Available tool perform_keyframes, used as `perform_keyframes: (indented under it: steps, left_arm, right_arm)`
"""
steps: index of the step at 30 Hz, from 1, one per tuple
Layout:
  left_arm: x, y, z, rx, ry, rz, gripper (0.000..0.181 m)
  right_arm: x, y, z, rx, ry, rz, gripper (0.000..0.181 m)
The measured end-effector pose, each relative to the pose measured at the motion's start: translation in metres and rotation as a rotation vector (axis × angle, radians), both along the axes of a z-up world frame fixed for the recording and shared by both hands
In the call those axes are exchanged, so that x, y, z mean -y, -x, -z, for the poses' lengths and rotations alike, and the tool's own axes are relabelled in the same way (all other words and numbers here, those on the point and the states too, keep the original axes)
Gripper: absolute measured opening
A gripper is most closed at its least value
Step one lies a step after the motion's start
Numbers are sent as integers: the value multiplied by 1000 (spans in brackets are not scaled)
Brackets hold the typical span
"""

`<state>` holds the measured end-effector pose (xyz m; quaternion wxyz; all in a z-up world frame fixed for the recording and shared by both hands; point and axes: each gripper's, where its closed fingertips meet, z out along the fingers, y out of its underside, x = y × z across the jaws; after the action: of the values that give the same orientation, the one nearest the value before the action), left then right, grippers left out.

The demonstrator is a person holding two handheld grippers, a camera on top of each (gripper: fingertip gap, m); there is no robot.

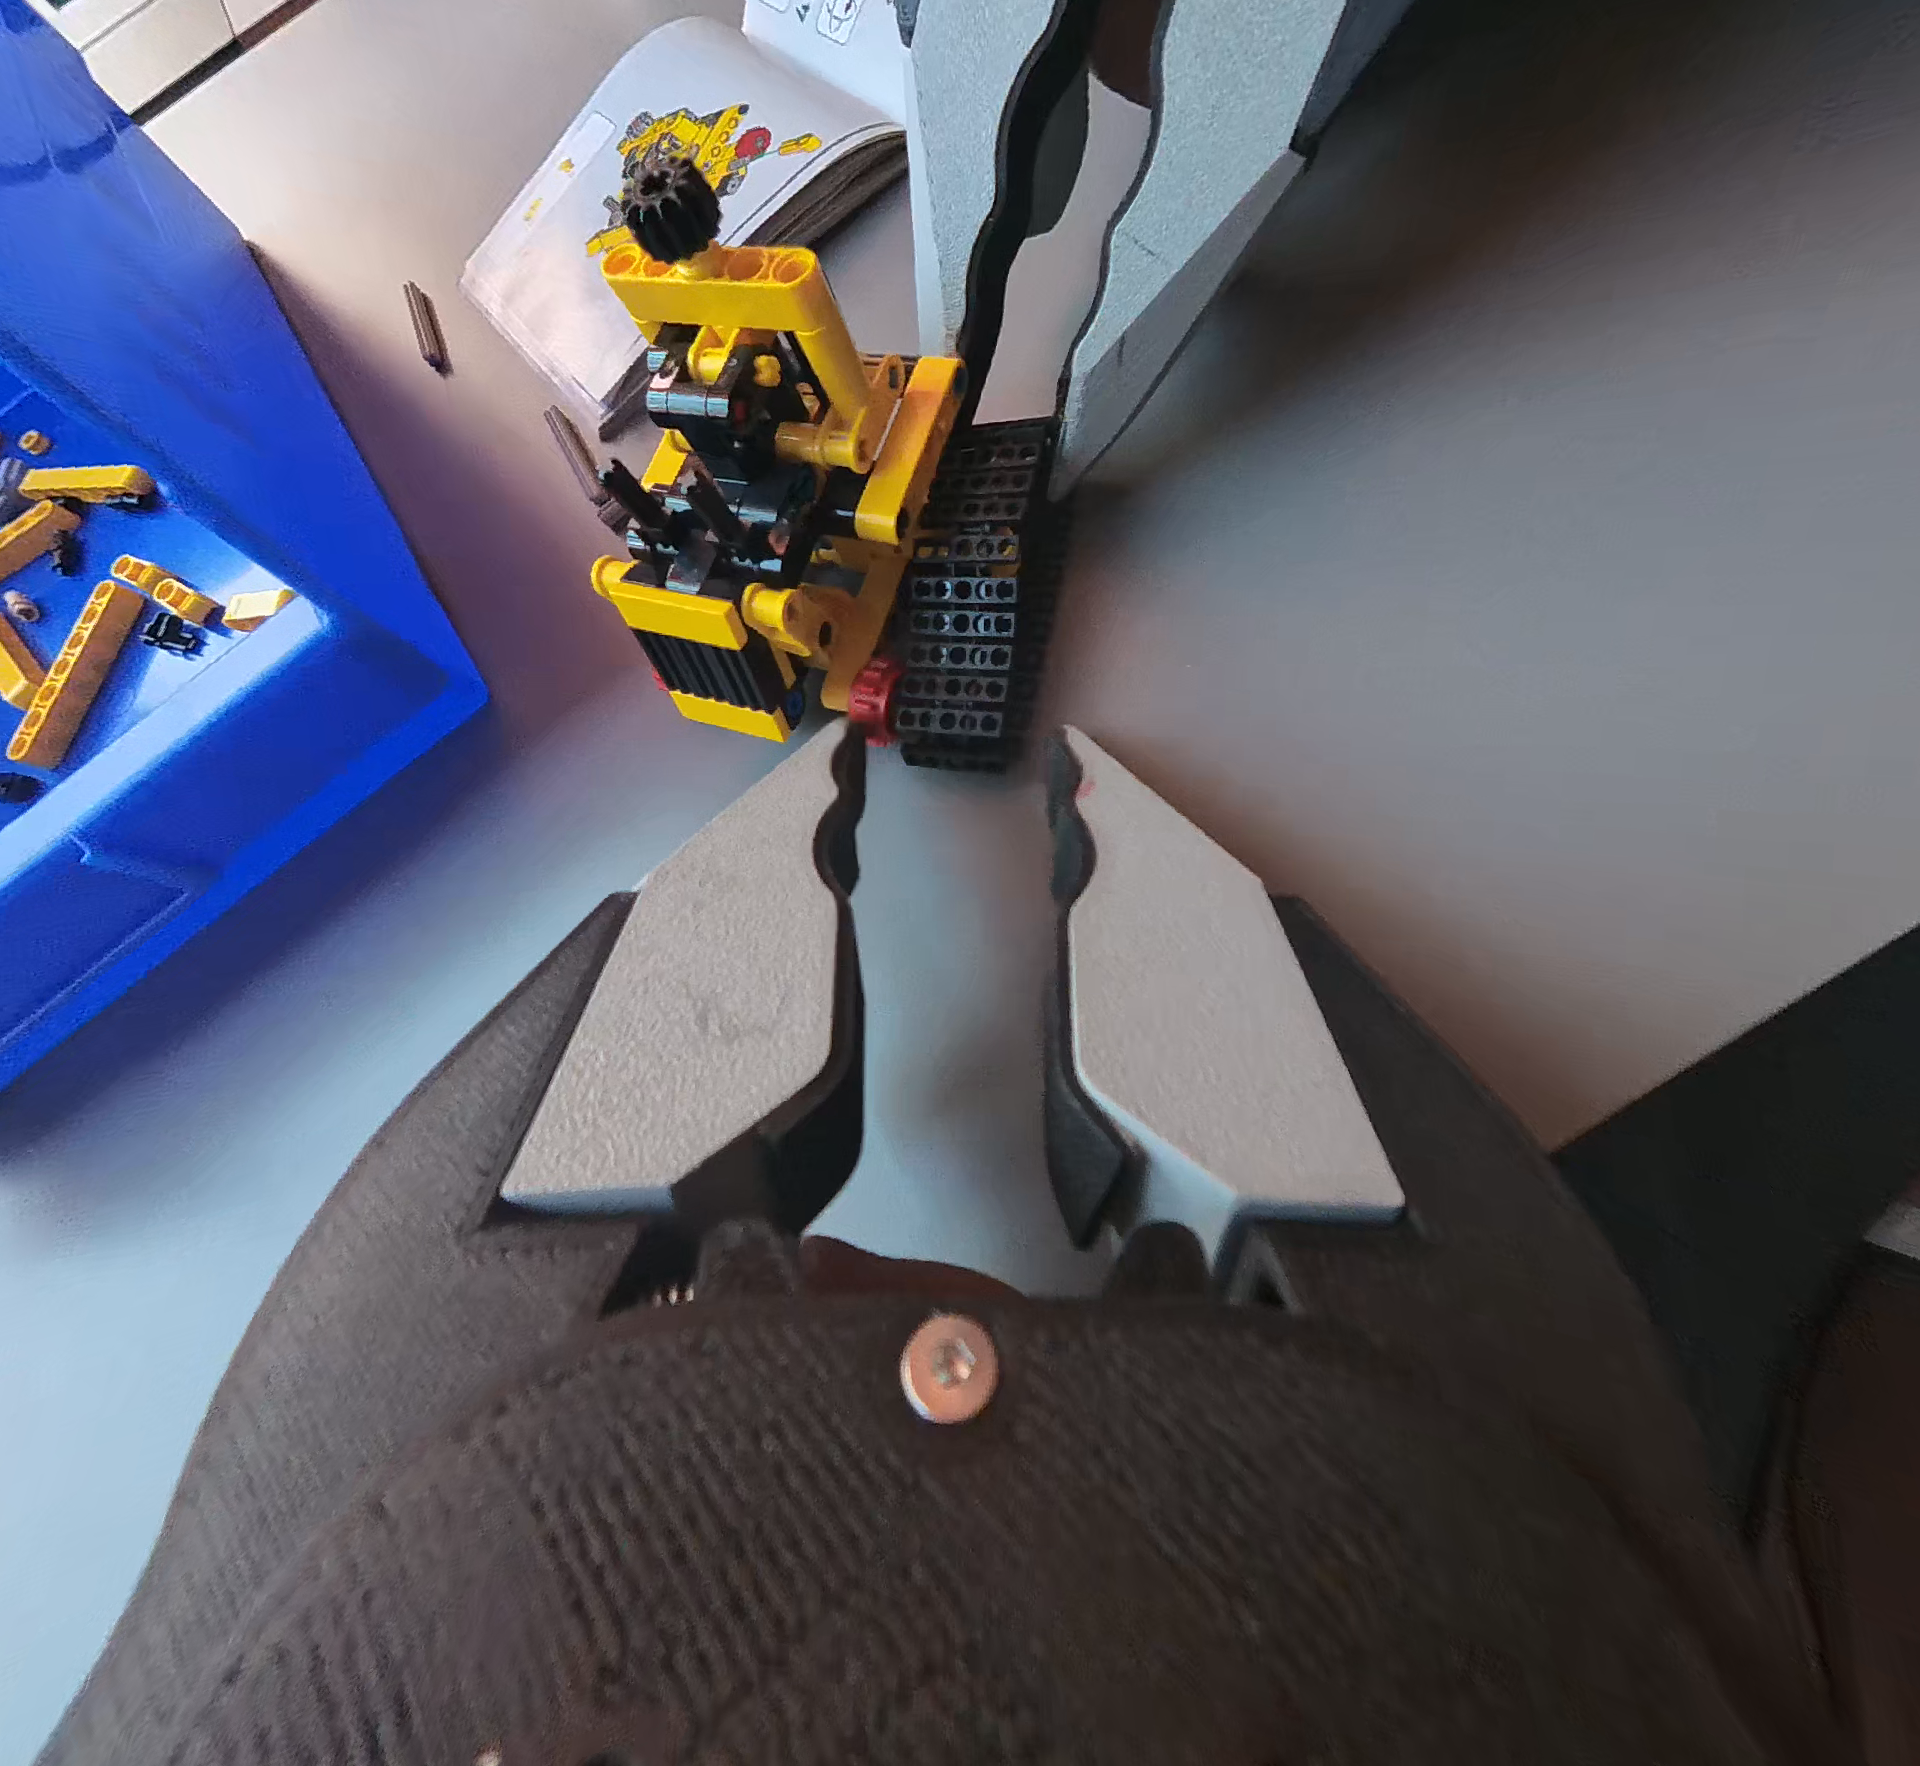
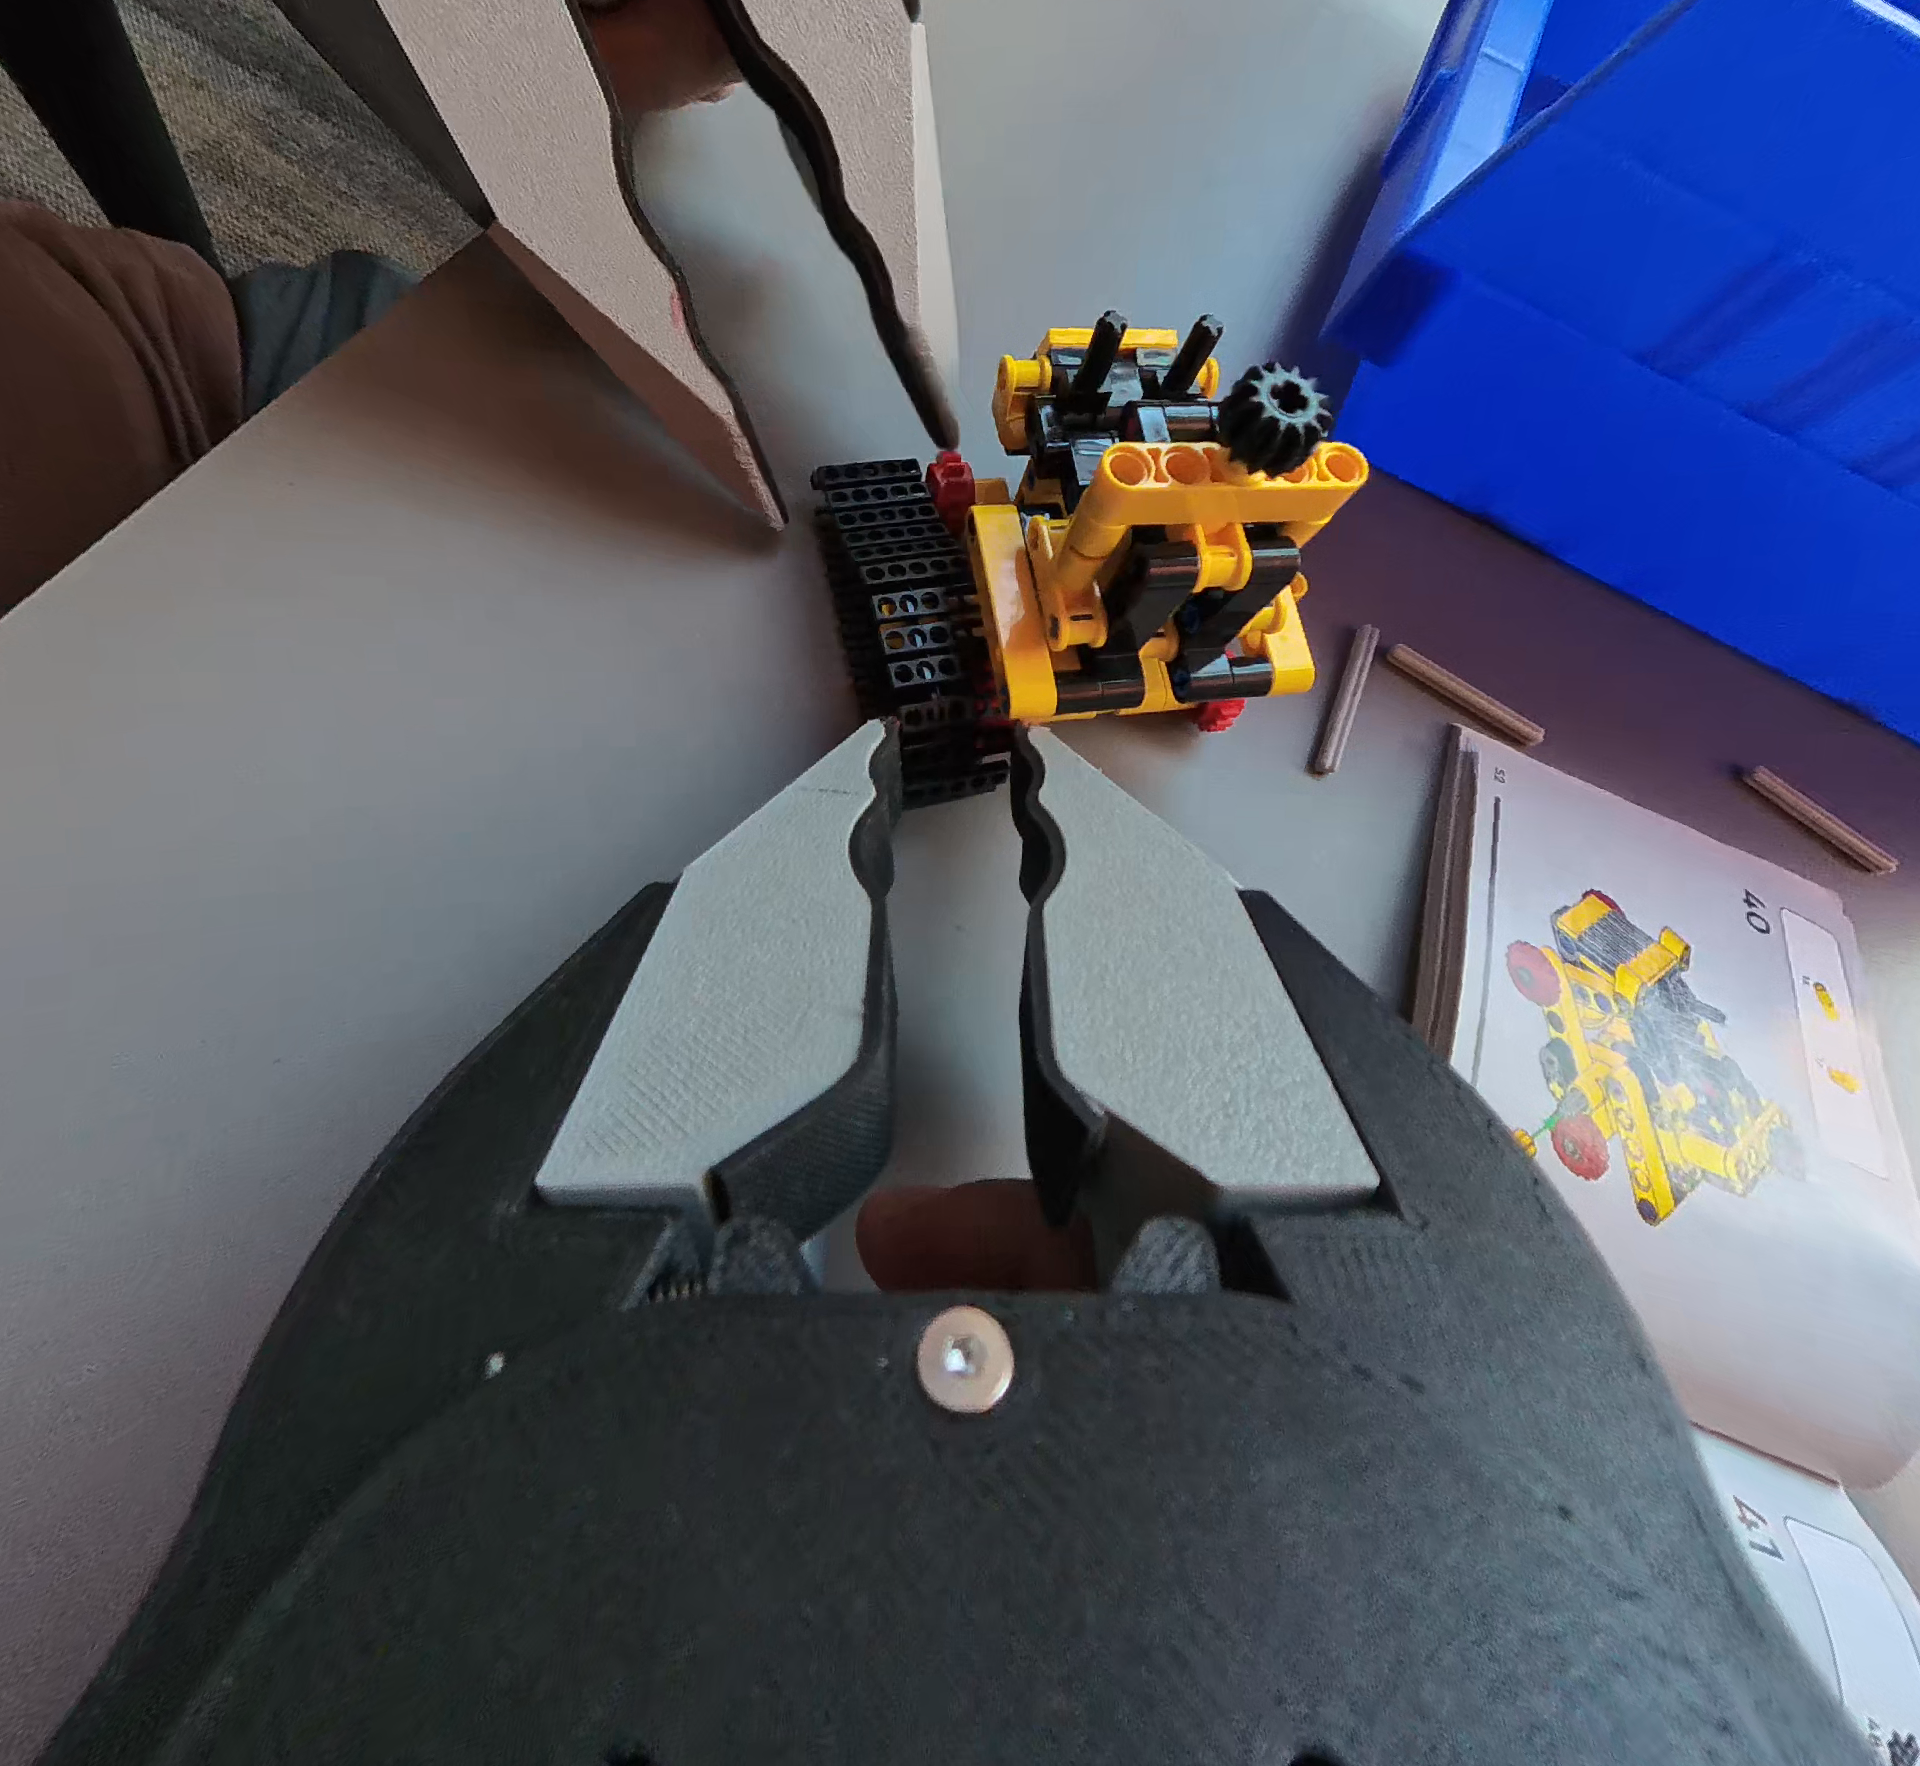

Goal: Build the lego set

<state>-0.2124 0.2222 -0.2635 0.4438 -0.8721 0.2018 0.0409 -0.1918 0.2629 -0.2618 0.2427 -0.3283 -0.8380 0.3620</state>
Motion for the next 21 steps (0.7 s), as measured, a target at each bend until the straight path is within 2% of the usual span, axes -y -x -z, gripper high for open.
perform_keyframes:
  steps: [8, 15, 21]
  left_arm:
    - [-4, 2, 1, -11, 17, -3, 40]
    - [-4, 3, 2, -24, 33, 22, 29]
    - [-2, 3, -1, 22, 16, 42, 27]
  right_arm:
    - [1, -1, -1, 2, 16, -7, 18]
    - [3, -2, -2, 4, 20, -12, 18]
    - [4, -2, -5, -14, 34, -14, 18]
